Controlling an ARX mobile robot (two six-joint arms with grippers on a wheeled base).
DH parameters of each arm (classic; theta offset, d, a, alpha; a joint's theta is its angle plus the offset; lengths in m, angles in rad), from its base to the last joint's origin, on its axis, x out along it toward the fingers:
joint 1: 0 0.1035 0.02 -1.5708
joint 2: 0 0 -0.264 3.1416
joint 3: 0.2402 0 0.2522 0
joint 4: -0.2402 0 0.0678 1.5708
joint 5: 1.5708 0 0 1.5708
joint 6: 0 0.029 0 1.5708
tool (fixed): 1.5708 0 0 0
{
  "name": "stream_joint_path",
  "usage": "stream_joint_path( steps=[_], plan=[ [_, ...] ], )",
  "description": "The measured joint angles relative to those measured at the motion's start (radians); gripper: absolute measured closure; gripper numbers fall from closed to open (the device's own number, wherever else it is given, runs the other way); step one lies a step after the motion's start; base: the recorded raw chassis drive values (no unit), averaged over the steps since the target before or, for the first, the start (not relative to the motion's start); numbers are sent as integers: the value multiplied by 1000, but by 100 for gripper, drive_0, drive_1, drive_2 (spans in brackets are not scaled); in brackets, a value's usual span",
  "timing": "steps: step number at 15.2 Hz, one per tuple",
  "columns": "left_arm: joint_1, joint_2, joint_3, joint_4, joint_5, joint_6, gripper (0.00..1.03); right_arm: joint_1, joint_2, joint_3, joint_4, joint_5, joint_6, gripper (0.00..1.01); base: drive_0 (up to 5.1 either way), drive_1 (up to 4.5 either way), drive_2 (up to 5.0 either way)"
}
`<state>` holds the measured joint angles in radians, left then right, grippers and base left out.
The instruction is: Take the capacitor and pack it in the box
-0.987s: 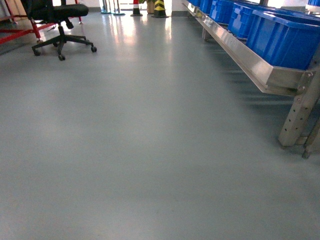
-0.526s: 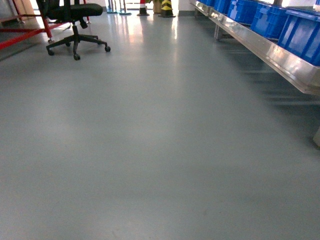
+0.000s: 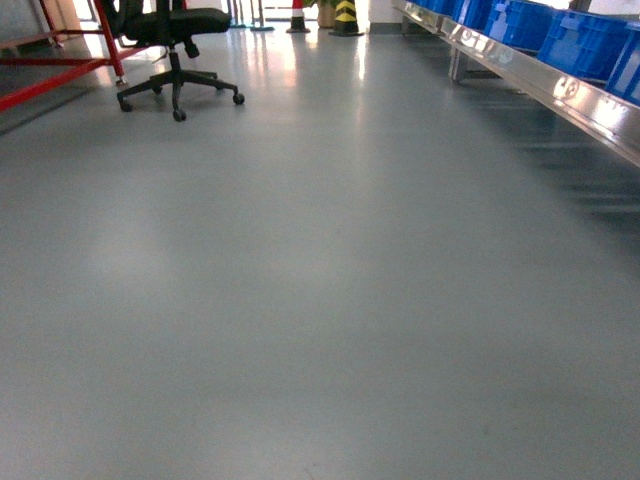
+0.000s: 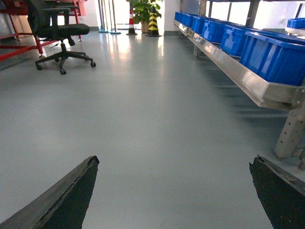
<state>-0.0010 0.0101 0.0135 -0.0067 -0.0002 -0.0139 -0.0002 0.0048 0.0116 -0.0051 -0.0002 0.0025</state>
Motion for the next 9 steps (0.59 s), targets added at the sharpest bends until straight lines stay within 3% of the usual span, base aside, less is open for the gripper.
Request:
stream_joint_path(
  steps=[9],
  plan=[
    [0, 0, 0, 0, -1, 0, 59, 0, 0, 0, 3, 0, 0, 3, -503, 243, 243]
  ],
)
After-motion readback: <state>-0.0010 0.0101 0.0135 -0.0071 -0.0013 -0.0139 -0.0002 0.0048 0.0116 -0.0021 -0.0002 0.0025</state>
